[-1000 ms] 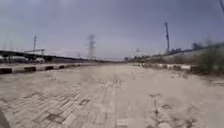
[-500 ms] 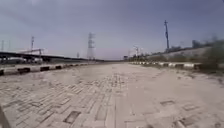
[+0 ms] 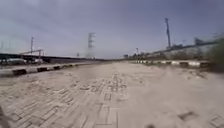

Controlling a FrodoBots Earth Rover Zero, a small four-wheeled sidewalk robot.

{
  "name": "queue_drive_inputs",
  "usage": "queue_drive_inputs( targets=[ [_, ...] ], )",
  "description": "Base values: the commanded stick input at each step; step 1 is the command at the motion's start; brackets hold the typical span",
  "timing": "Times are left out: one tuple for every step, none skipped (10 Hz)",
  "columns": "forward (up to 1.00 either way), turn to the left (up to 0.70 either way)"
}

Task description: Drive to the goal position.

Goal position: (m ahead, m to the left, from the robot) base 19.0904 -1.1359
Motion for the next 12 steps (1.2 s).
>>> queue_drive_inputs(
  targets=[
    [1.0,0.0],
    [1.0,0.0],
    [1.0,0.0],
    [1.0,0.0],
    [1.0,0.0],
    [1.0,0.0],
    [1.0,0.0],
    [1.0,0.0],
    [1.0,0.0],
    [1.0,0.0],
    [1.0,0.0],
    [1.0,0.0]
  ],
)
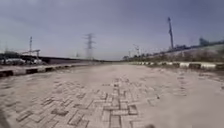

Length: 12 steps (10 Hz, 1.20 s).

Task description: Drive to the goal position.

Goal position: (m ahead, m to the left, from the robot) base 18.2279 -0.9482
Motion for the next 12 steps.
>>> queue_drive_inputs(
  targets=[
    [1.0,0.0],
    [1.0,-0.15],
    [1.0,-0.2],
    [1.0,-0.13],
    [1.0,0.0],
    [1.0,0.0],
    [1.0,0.0],
    [1.0,0.0],
    [1.0,0.0],
    [1.0,0.0],
    [1.0,0.0],
    [1.0,0.0]
  ],
)
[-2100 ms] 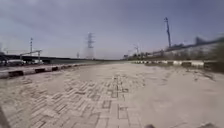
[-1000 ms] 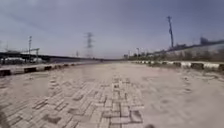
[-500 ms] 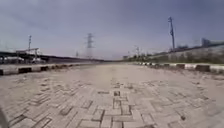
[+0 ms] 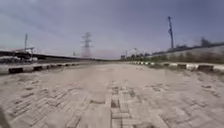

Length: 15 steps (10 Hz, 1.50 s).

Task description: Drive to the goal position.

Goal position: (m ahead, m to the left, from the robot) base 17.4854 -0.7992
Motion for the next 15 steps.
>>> queue_drive_inputs(
  targets=[
    [1.0,0.0],
    [1.0,0.0],
    [1.0,0.0],
    [1.0,0.0],
    [1.0,0.0],
    [1.0,0.0],
    [1.0,0.0],
    [1.0,0.0],
    [1.0,0.0],
    [1.0,0.0],
    [1.0,0.0],
    [1.0,0.0],
    [1.0,0.0],
    [1.0,0.0],
    [1.0,0.0]
  ],
)
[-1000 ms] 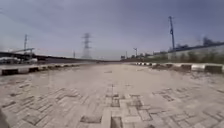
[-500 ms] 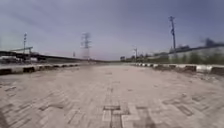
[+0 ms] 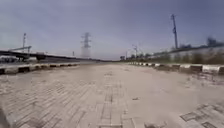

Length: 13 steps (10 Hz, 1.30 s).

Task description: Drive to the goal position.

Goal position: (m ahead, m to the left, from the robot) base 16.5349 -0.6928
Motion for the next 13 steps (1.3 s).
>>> queue_drive_inputs(
  targets=[
    [1.0,0.0],
    [1.0,0.0],
    [1.0,0.0],
    [1.0,0.0],
    [1.0,0.0],
    [1.0,0.0],
    [1.0,0.0],
    [1.0,0.0],
    [1.0,0.0],
    [1.0,0.0],
    [1.0,0.0],
    [1.0,-0.03],
    [1.0,-0.09]
  ],
)
